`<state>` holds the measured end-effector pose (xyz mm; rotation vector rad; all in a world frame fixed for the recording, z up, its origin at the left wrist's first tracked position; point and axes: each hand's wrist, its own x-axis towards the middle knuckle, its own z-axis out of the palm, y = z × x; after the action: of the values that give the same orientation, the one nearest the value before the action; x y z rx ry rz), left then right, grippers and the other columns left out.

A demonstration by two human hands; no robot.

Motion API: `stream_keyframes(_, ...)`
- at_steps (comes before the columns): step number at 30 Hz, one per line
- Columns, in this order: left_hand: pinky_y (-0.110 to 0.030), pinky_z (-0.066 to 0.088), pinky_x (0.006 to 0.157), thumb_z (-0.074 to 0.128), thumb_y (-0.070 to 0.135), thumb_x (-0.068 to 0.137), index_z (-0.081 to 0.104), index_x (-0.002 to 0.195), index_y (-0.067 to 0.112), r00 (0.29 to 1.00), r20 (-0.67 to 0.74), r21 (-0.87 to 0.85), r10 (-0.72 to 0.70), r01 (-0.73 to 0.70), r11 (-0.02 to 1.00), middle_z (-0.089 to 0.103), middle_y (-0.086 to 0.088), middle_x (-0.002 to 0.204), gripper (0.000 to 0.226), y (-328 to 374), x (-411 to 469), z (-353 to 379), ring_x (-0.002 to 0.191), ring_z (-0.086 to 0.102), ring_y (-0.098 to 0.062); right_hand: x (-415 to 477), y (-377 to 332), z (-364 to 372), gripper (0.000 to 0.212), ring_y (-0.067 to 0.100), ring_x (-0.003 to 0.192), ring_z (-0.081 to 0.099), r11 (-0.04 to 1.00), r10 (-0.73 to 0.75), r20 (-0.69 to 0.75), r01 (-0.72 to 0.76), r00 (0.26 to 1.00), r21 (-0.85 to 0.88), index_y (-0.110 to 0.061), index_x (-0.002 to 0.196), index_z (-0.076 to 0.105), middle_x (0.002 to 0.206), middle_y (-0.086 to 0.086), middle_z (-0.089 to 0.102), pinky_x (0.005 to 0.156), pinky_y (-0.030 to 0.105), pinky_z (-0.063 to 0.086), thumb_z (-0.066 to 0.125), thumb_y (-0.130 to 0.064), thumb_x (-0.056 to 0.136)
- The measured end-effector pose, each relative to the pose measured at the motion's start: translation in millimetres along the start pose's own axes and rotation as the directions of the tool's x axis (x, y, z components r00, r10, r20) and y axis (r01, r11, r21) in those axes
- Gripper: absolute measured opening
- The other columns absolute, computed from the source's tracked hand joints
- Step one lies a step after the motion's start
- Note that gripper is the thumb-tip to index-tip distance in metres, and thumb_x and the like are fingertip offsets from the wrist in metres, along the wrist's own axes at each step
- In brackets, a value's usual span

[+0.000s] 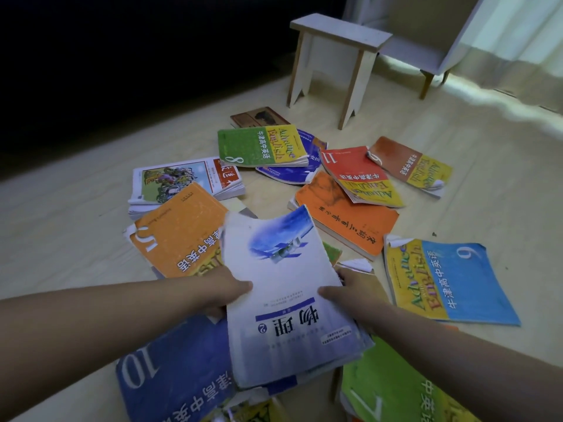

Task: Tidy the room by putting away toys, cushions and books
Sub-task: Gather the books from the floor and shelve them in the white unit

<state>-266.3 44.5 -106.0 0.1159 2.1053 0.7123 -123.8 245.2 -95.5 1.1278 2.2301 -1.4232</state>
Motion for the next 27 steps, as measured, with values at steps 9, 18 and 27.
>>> stream_keyframes(9, -0.033, 0.04, 0.094, 0.07, 0.042, 0.08, 0.043, 0.126, 0.017, 0.632, -0.046, 0.666, 0.774, -0.558, 0.495, 0.045, -0.003, 0.125, 0.059, 59.2, -23.5, -23.6, 0.114, 0.043, -0.021, -11.3, -31.5, -41.4, 0.036, 0.02, 0.102, 0.065, 0.895, -0.304, 0.134, 0.331, 0.943, -0.299, -0.021, 0.12, 0.056, 0.117, 0.003, 0.064, 0.091, 0.044, 0.053, 0.066, -0.021, 0.085)
stream_keyframes(18, -0.03, 0.043, 0.075, 0.069, 0.055, 0.077, 0.053, 0.122, 0.025, 0.778, 0.228, 0.879, 0.585, -0.424, 0.221, 0.061, 0.004, 0.111, 0.057, 72.5, -28.4, -30.7, 0.098, 0.053, -0.015, -23.2, -62.2, -23.9, 0.034, 0.011, 0.091, 0.059, 0.635, -0.485, 0.305, 0.57, 0.82, -0.522, -0.024, 0.119, 0.06, 0.109, -0.003, 0.065, 0.071, 0.02, 0.044, 0.065, -0.021, 0.086)
stream_keyframes(27, -0.035, 0.052, 0.069, 0.073, 0.058, 0.07, 0.069, 0.09, 0.029, 0.796, 0.083, 0.757, 0.599, -0.441, 0.482, 0.066, 0.008, 0.083, 0.036, 47.1, -19.6, -63.3, 0.08, 0.059, -0.012, -11.0, -47.9, -38.0, 0.066, 0.017, 0.103, 0.06, 0.669, -0.509, -0.046, 0.361, 0.859, -0.65, -0.026, 0.126, 0.054, 0.121, -0.002, 0.063, 0.084, 0.035, 0.053, 0.072, -0.06, 0.073)
